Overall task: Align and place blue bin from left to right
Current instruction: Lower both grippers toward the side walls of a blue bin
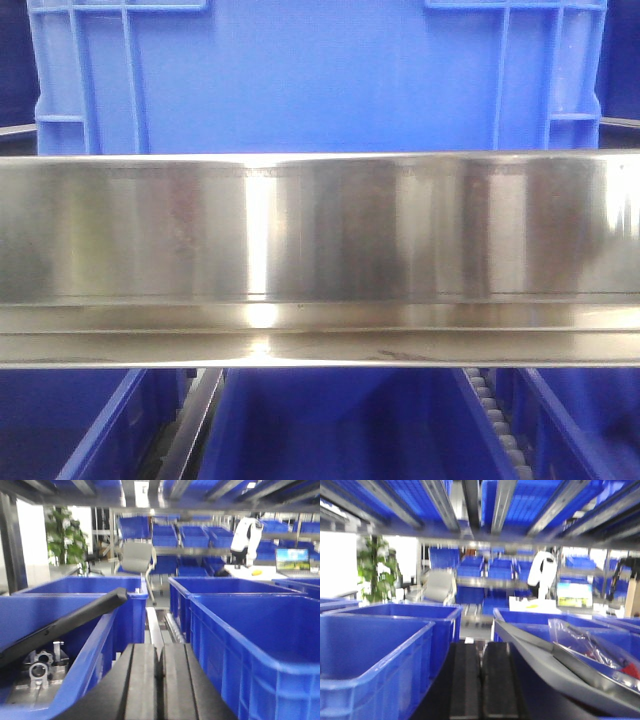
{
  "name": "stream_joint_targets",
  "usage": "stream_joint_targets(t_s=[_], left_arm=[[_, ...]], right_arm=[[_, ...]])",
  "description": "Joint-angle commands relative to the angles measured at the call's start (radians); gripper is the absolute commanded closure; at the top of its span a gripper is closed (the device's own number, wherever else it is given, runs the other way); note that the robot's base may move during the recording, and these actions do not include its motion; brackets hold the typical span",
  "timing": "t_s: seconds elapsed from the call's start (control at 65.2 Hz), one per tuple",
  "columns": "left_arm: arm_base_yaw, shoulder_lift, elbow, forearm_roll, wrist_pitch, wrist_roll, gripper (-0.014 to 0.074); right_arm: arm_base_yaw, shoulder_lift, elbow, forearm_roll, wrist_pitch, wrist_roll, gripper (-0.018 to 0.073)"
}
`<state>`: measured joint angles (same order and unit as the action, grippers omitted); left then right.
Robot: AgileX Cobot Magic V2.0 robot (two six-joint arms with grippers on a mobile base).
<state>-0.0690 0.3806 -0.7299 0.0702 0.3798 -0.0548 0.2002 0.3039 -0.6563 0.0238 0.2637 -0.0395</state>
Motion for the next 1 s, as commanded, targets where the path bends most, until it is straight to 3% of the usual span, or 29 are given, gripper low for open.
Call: stream_joint_targets(t_s=[0.0,0.276,0.399,0.767,0.982], left_arm=[[-0.007,0.106,-0.094,-0.018,0.025,0.003,0.0707],[-0.007,0.458,-0.438,-0.025,0.24,0.003,0.0707],[-0.007,0.574,-0.548,-0.025,0.252,0.003,0.0707],[-0.007,0.743,-0.624,-0.03,0.227,0.003,0.0707],[-0.007,0.87,-0.771,-0.12,0.329,0.003,0.0707]], right_arm=[[0.003,0.09,-0.058,0.003,0.008,-0.005,0.0629],[0.003,0.396,-0.284,0.003,0.086,-0.005,0.0629],[0.003,0.535,-0.413,0.003,0.192,-0.005,0.0629],[0.003,0.759,-0.516,0.01,0.243,-0.005,0.0629],[0.048,0.898,-0.717,0.063,0.463,0.008,0.0629]])
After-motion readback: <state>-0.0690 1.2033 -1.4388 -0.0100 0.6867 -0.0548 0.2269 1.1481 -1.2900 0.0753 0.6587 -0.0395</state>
